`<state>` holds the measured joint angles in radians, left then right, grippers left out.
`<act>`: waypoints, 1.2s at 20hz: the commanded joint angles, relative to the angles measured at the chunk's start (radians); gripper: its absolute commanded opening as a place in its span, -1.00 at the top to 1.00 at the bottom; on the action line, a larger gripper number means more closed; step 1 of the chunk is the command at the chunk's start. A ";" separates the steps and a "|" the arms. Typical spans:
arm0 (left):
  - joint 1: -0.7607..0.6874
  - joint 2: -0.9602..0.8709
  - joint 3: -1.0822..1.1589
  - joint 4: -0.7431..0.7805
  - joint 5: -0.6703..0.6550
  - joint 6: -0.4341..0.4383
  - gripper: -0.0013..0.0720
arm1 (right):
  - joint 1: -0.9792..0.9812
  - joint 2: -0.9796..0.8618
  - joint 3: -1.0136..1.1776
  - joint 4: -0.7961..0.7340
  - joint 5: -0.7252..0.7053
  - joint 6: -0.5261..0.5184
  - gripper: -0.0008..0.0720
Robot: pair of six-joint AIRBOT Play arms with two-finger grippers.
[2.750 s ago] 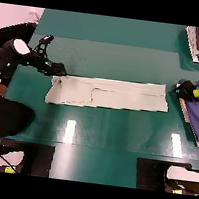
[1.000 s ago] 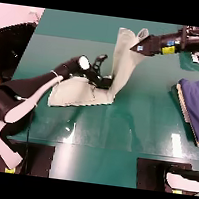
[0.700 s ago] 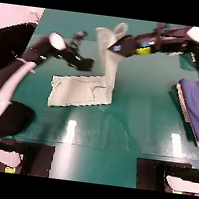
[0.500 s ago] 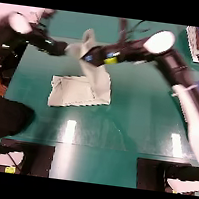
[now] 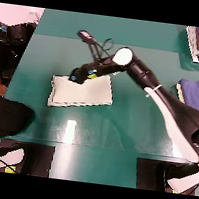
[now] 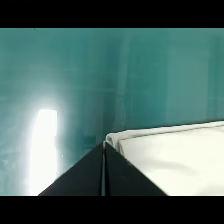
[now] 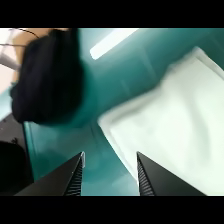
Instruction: Fold the shirts.
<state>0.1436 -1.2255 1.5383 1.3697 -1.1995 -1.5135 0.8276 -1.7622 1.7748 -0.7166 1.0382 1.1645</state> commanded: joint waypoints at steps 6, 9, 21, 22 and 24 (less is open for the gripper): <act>0.011 0.008 0.001 -0.069 -0.024 0.003 0.90 | -0.421 0.204 -0.558 -0.003 0.037 0.092 -0.39; 0.011 0.008 0.001 -0.092 -0.006 0.003 0.90 | -0.492 0.187 -0.639 0.045 -0.001 0.091 -0.63; 0.011 0.008 -0.011 -0.133 0.002 0.003 0.90 | -0.202 -0.229 -0.201 0.242 0.036 0.082 0.31; 0.011 0.008 -0.011 -0.151 0.002 0.003 0.90 | -0.190 -0.243 -0.168 0.243 0.039 0.074 0.68; 0.006 0.008 -0.011 -0.177 0.002 0.003 0.90 | -0.189 -0.243 -0.120 0.242 0.039 0.064 0.93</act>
<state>0.1547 -1.2182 1.5272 1.2304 -1.1976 -1.5101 0.6094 -1.9690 1.5661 -0.4965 1.0752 1.2404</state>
